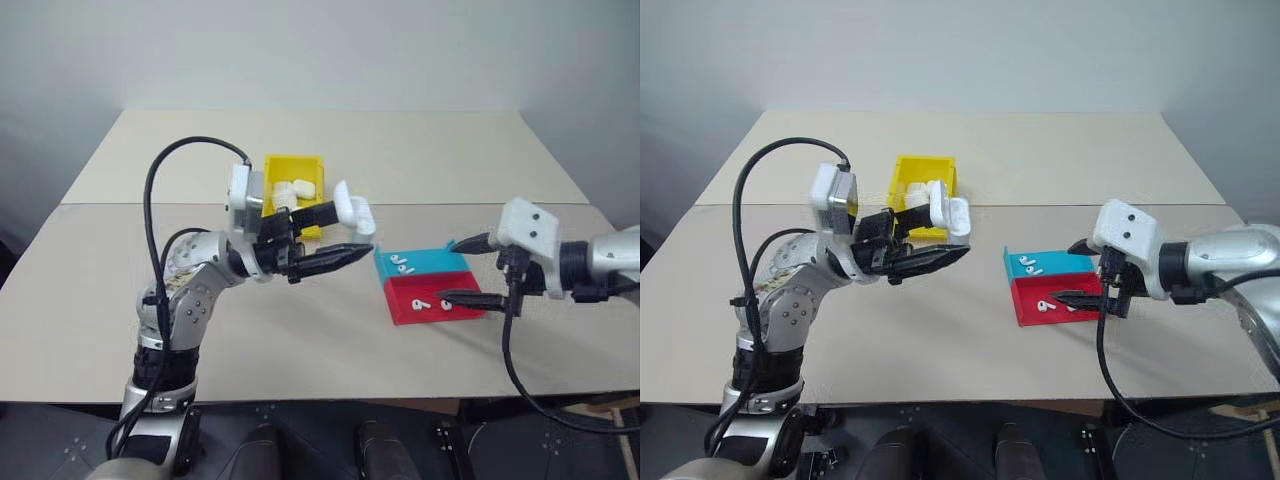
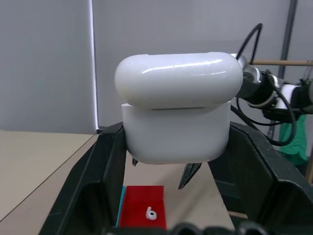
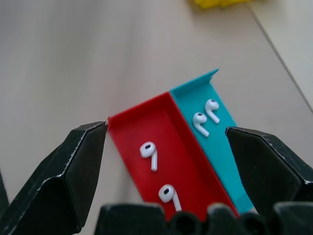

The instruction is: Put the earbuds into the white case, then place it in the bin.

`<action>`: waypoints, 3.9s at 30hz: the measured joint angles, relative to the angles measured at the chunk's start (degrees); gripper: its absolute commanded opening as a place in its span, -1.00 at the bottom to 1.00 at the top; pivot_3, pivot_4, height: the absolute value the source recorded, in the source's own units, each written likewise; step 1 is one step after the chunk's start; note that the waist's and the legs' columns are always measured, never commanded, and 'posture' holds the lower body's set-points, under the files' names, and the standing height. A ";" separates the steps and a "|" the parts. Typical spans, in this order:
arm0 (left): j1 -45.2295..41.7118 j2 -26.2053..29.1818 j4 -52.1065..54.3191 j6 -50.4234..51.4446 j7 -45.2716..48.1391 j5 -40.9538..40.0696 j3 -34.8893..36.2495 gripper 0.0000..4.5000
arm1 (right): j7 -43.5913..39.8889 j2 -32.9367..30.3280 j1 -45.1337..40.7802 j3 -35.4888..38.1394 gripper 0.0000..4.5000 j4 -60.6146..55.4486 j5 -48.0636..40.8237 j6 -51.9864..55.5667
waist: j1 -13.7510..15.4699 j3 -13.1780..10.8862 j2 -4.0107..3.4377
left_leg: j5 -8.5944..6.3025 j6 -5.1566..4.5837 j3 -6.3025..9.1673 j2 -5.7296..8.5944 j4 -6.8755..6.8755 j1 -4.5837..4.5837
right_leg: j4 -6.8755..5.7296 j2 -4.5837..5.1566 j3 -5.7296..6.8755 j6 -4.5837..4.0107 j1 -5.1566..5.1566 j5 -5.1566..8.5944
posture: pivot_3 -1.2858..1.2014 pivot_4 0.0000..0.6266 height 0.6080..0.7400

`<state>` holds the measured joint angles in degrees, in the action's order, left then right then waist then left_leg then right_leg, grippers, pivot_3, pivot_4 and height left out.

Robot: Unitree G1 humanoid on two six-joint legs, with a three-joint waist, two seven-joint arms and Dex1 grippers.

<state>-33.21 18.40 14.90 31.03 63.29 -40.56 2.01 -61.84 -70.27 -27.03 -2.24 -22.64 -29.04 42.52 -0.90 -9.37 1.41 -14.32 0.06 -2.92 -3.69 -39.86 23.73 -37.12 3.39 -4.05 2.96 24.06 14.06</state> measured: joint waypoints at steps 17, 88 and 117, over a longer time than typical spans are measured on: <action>-0.89 1.29 -4.33 -3.32 5.96 -2.29 -2.03 0.23 | -11.06 12.29 -21.76 -29.03 0.18 19.16 22.21 4.47 | 0.23 0.00 0.00 | 0.00 0.00 -0.03 0.00 0.00 0.11 | 0.06 0.01 0.02 0.00 0.10 0.01 | 0.03 -0.52 1.00; -5.18 2.52 -8.36 -2.44 7.04 -6.61 -2.96 0.23 | 23.92 44.76 -12.61 22.01 -0.73 -8.50 -33.67 12.53 | 0.12 0.00 -0.01 | 0.00 0.00 0.05 0.00 0.06 0.10 | 0.04 0.00 0.07 0.00 0.06 0.01 | 0.03 -0.52 1.00; -5.78 1.11 -9.11 -2.87 8.39 -3.49 -3.76 0.23 | 19.84 34.41 -7.25 13.59 -0.73 -7.96 -28.91 2.75 | 0.09 -0.01 -0.01 | 0.00 0.00 0.05 0.00 0.08 0.12 | 0.09 0.00 0.07 0.00 0.07 0.01 | 0.03 -0.52 1.00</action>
<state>-38.99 19.51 5.79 28.16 71.68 -44.05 -1.75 -42.00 -35.86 -34.28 11.35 -30.60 -57.95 45.26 -0.80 -9.38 1.40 -14.32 0.06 -2.87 -3.69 -39.78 23.86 -37.02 3.39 -3.98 2.96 24.13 14.08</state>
